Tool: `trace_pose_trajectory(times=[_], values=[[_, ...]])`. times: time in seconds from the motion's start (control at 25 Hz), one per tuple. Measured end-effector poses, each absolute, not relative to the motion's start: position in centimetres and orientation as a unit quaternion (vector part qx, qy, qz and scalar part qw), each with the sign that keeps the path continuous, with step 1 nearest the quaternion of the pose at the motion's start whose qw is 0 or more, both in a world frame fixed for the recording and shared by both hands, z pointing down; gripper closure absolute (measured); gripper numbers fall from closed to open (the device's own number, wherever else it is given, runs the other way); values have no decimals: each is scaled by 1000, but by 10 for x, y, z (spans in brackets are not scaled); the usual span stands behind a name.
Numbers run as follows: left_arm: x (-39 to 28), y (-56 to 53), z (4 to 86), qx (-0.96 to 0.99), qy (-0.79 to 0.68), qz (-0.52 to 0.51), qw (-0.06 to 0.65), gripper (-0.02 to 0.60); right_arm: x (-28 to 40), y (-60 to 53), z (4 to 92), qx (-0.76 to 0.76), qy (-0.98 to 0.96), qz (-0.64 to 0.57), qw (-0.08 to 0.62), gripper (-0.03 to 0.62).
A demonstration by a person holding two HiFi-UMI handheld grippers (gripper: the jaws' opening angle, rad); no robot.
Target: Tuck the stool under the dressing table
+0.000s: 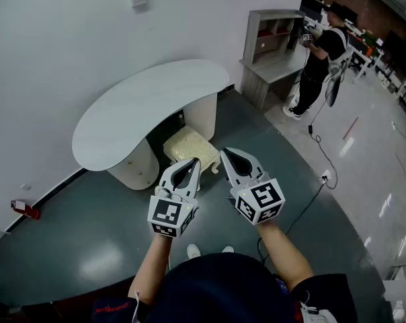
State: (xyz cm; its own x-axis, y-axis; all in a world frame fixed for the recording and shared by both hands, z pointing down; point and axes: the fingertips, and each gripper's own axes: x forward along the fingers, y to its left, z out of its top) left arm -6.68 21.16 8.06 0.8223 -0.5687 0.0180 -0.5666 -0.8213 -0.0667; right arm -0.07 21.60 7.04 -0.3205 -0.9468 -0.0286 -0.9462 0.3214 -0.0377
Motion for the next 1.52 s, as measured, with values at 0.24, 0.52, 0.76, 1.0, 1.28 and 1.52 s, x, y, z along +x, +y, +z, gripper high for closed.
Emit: trace_pose_trajectory(times=[0.24, 0.52, 0.76, 1.0, 1.28, 1.52], values=[[-62, 215, 81, -954, 298, -18, 26, 565, 3, 220, 71, -578, 815, -8, 30, 585], [-58, 219, 83, -951, 308, -17, 22, 565, 8, 227, 72, -575, 818, -10, 31, 585], [-46, 234, 84, -949, 314, -15, 18, 565, 23, 242, 73, -573, 819, -11, 33, 585], [-32, 252, 85, -947, 321, -8, 18, 565, 42, 257, 83, -569, 821, -12, 35, 585], [-26, 267, 89, -942, 335, -5, 9, 565, 52, 275, 87, -559, 828, -14, 40, 585], [-23, 270, 96, -938, 345, -16, 4, 565, 64, 278, 95, -562, 826, -21, 44, 585]])
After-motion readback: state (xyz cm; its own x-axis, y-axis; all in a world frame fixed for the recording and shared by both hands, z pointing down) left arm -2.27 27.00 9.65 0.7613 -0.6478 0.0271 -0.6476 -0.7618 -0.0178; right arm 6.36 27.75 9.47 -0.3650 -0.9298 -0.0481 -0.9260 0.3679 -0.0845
